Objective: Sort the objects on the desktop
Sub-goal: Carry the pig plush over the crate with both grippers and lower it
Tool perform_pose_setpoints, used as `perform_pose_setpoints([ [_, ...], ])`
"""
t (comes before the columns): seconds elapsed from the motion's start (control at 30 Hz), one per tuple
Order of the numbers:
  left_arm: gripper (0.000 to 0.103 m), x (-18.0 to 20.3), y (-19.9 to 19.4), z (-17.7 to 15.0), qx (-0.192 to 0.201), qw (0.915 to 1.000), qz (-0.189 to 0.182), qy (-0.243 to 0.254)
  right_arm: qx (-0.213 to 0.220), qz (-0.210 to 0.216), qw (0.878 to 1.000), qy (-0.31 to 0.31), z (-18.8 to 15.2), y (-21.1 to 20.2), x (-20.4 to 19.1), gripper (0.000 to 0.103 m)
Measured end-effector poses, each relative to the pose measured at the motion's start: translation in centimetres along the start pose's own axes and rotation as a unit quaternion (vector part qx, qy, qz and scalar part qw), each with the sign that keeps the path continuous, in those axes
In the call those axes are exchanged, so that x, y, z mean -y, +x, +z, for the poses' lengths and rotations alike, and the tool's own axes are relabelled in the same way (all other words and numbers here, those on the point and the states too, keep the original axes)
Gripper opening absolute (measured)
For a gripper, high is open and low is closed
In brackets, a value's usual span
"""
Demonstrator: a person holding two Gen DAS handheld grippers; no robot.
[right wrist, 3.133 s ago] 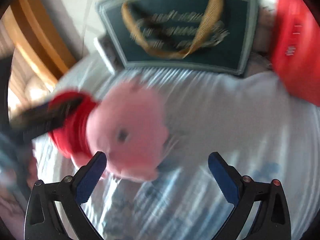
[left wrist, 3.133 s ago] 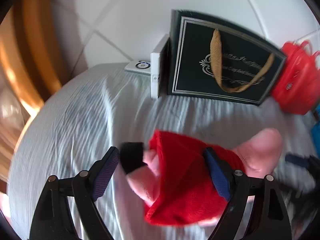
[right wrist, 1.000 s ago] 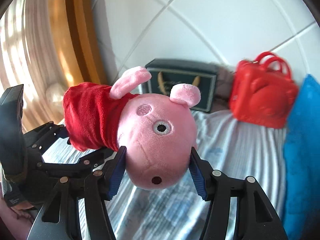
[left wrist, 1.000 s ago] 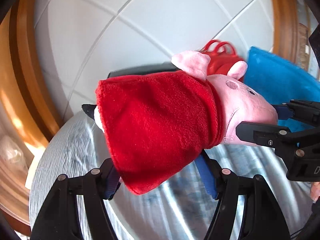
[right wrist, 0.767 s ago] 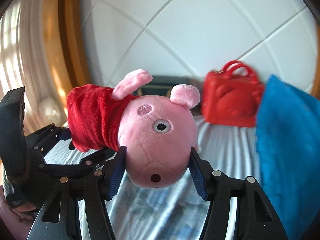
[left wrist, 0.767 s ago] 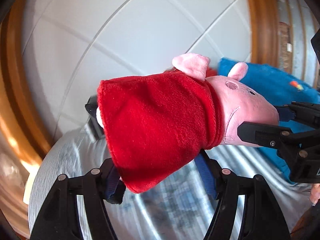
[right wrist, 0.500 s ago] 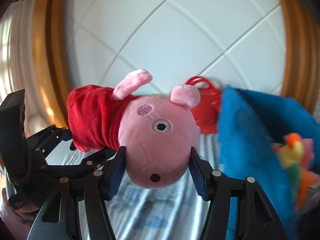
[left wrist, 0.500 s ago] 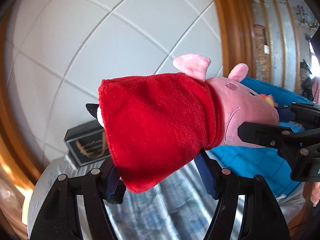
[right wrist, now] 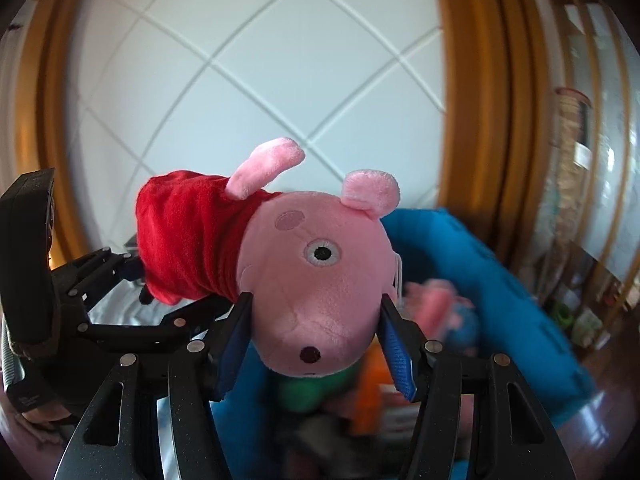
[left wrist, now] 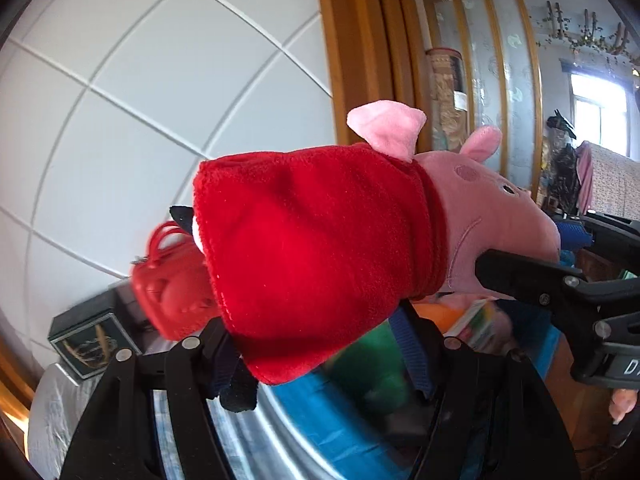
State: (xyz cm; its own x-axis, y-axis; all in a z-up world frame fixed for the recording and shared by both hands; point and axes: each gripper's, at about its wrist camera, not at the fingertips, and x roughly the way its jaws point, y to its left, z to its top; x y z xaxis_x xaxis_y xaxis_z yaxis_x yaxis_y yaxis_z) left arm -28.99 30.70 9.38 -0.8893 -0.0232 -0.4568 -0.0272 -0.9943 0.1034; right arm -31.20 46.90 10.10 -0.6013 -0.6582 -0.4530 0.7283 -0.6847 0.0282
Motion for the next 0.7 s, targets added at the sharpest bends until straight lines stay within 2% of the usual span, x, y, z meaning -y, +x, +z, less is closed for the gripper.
perform_pose_setpoints([
  [0.2, 0.068, 9.1, 4.2, 1.4, -0.059, 0.9982, 0.002, 0.011, -0.033, 0.009, 0.999, 0.027, -1.6, 1.1, 8.6, 0.060],
  [0.37, 0.068, 13.0, 8.7, 2.1, -0.128, 0.9917, -0.006, -0.010, -0.065, 0.019, 0.996, 0.061, -3.4, 2.8, 14.6, 0.060],
  [0.47, 0.068, 14.5, 10.7, 2.0, -0.165, 0.9862, -0.004, -0.009, -0.091, 0.015, 0.993, 0.079, -4.1, 4.6, 16.8, 0.060],
  [0.57, 0.068, 16.3, 12.8, 1.0, -0.206, 0.9784, 0.011, 0.016, -0.122, 0.006, 0.989, 0.081, -5.5, 6.7, 18.0, 0.060],
  [0.63, 0.068, 17.0, 13.0, 0.9, -0.217, 0.9753, 0.024, 0.032, -0.135, 0.001, 0.987, 0.082, -6.2, 7.4, 18.3, 0.058],
  [0.7, 0.068, 17.7, 13.1, 0.8, -0.220, 0.9744, 0.027, 0.036, -0.151, 0.009, 0.984, 0.095, -6.8, 8.1, 19.1, 0.047],
])
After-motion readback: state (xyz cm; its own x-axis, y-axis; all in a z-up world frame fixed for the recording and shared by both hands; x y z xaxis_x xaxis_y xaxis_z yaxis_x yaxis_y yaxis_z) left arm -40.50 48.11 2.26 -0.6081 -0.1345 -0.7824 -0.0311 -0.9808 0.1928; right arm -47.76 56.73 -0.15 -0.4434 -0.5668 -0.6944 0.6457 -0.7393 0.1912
